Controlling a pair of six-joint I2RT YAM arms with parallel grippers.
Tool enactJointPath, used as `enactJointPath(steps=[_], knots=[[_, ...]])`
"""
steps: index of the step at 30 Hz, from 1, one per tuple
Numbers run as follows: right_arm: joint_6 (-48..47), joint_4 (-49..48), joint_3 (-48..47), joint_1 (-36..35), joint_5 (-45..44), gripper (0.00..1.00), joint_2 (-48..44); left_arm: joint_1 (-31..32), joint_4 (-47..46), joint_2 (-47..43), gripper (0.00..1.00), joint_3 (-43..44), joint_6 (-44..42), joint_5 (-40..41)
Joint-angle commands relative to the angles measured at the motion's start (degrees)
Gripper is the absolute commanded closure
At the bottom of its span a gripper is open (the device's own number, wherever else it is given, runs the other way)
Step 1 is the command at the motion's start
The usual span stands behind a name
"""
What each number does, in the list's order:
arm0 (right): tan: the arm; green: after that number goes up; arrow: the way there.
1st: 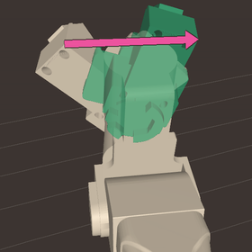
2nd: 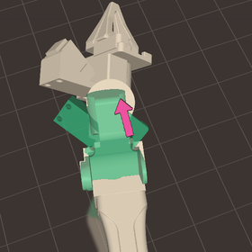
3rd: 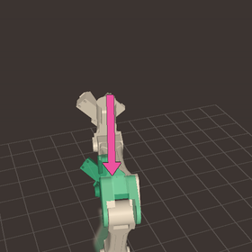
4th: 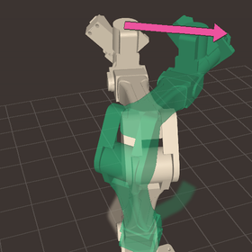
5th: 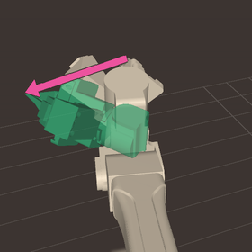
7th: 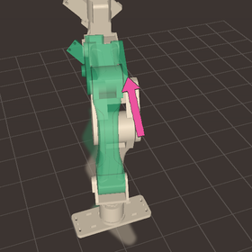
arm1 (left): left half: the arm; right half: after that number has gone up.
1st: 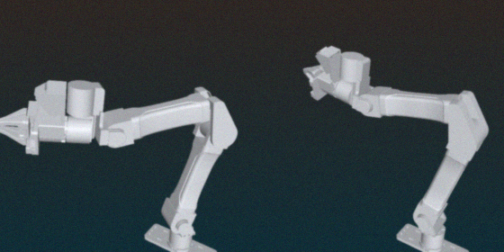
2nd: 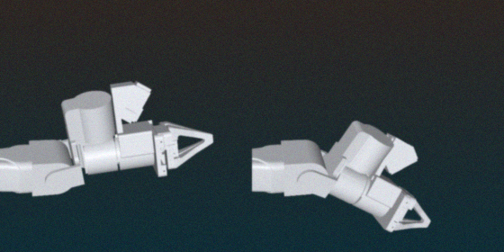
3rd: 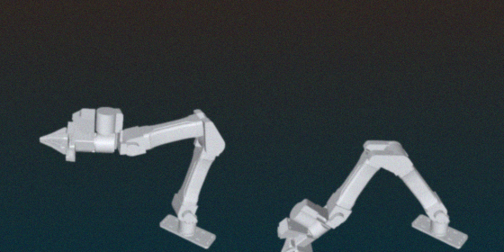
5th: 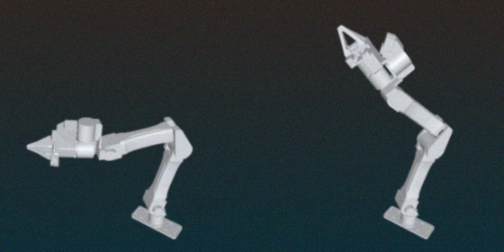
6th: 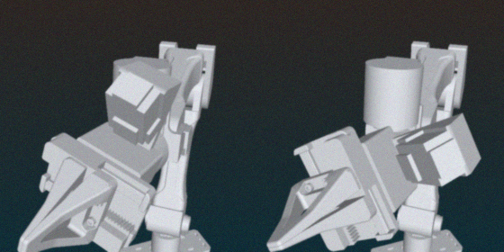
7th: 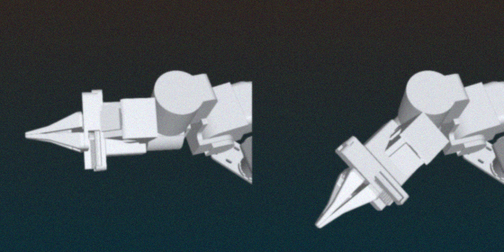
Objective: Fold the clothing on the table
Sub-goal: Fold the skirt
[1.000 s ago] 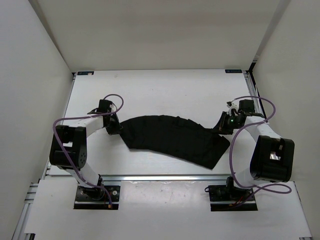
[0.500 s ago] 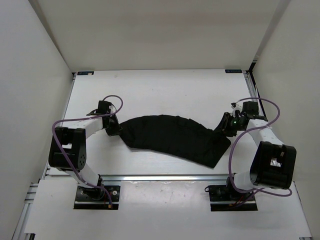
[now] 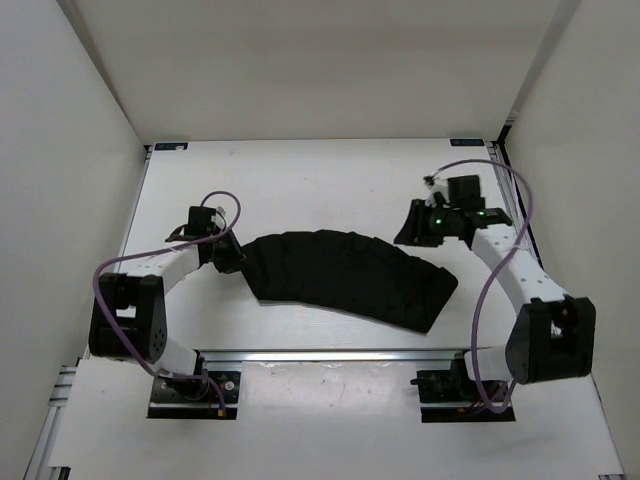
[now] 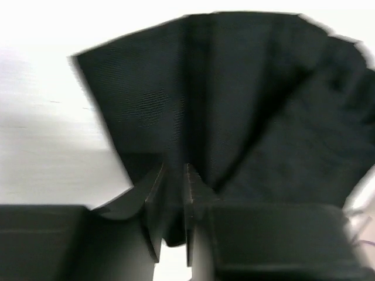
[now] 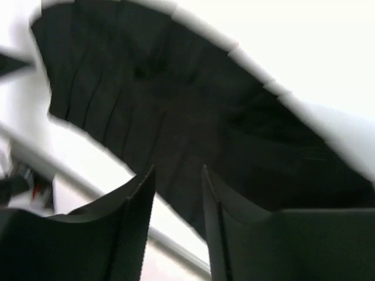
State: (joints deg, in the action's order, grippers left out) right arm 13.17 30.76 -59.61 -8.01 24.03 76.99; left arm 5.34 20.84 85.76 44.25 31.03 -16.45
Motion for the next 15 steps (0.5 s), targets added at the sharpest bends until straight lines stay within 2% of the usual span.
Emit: enactJointPath(steps=[1,4,7,15], knots=[[4.8,-1.3,5.0,-5.2,5.9,0.58,5.9,-2.2,-6.5,-4.5,0.7,-2.4,4.7,-10.5],[6.7,-2.7,6.9,-7.5,8.1,0.61,11.4,-3.3,-8.6,-5.3,0.64,-3.5,7.0,-14.5],[6.2,-3.3,8.0,-7.3,8.7,0.61,16.1,-2.1,-7.0,-6.8,0.64,-3.4,7.2,-14.2],[4.0,-6.2,0.7,-7.4,12.9,0.62,28.8,-0.1,-5.5,-10.6,0.65,-8.6,7.9,-13.7]])
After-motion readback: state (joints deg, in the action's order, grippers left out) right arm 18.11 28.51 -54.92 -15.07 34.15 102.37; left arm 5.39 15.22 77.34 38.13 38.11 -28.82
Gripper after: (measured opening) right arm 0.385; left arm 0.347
